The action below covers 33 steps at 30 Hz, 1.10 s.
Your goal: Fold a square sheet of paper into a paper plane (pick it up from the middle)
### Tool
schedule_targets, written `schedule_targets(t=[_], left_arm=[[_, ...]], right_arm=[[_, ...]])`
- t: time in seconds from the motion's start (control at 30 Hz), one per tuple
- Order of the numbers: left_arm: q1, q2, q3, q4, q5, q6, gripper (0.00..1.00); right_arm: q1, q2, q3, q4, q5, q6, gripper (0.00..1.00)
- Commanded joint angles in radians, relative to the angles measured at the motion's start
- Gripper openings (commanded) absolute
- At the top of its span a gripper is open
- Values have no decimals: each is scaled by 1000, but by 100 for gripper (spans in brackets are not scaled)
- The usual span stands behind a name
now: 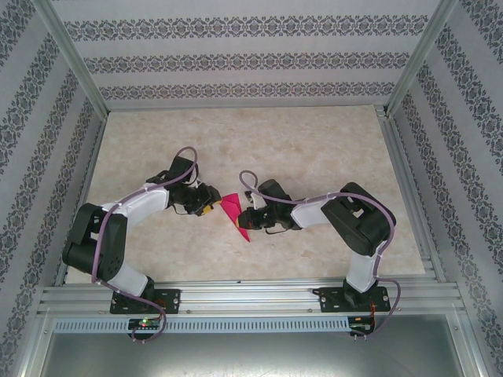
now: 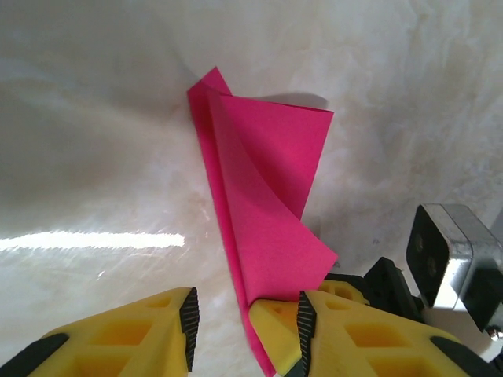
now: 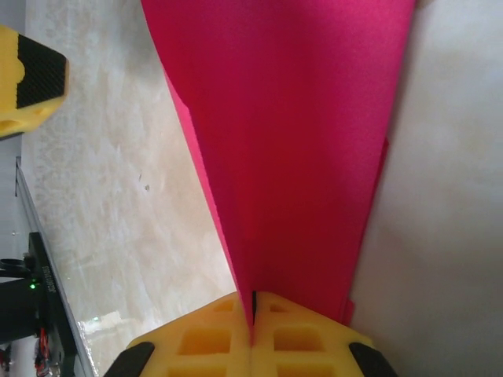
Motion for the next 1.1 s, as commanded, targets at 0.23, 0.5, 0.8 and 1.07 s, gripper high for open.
schedule_targets(t=[0.23, 0.5, 0.8, 1.07], left_arm=[[-74, 22, -44, 263, 74, -10, 39], [-114, 69, -68, 345, 77, -8, 39], [-137, 108, -98, 423, 94, -8, 39], [-142, 187, -78, 441, 87, 8, 39]], right_arm=[[-16, 56, -22, -20, 12, 63, 0], [-18, 64, -25, -21, 11, 82, 0], [-19, 69, -28, -21, 12, 90, 0], [-20, 70, -26, -25, 9, 93, 0]])
